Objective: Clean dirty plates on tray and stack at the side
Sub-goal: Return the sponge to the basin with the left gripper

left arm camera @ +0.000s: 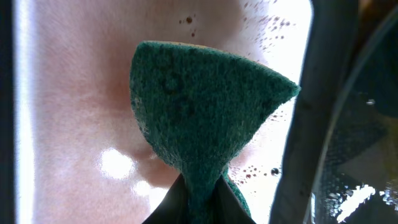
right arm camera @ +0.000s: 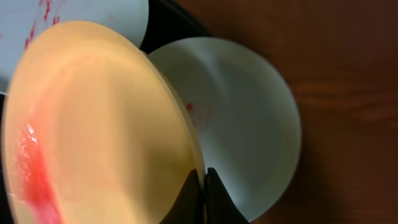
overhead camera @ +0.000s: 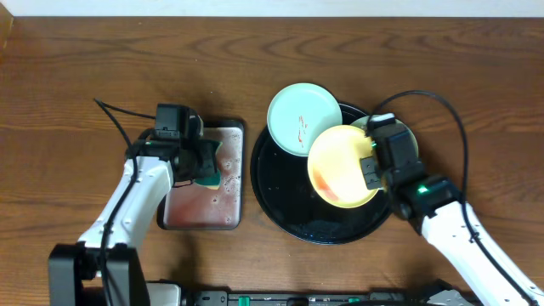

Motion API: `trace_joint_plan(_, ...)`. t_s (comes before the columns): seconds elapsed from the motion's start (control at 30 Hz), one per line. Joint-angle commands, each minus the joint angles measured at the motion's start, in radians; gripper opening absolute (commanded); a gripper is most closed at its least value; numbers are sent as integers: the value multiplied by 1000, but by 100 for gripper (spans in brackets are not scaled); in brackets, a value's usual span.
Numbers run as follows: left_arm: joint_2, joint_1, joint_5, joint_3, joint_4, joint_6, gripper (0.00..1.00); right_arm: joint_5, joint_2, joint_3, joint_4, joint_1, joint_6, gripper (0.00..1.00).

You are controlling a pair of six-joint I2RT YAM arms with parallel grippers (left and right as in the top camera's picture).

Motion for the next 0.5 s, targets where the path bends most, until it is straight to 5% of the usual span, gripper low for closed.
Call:
trace_joint_plan(0.0, 37, 3, -15, -10, 8, 21, 11, 267, -12, 29, 19, 111, -39, 1)
trace_joint_plan(0.3, 53, 3, -15, -10, 8, 21, 10, 697, -11, 56, 190, 449, -270, 1)
trace_joint_plan(0.47, 53, 3, -15, -9, 12, 21, 10, 800, -11, 56, 301, 509, -394, 1)
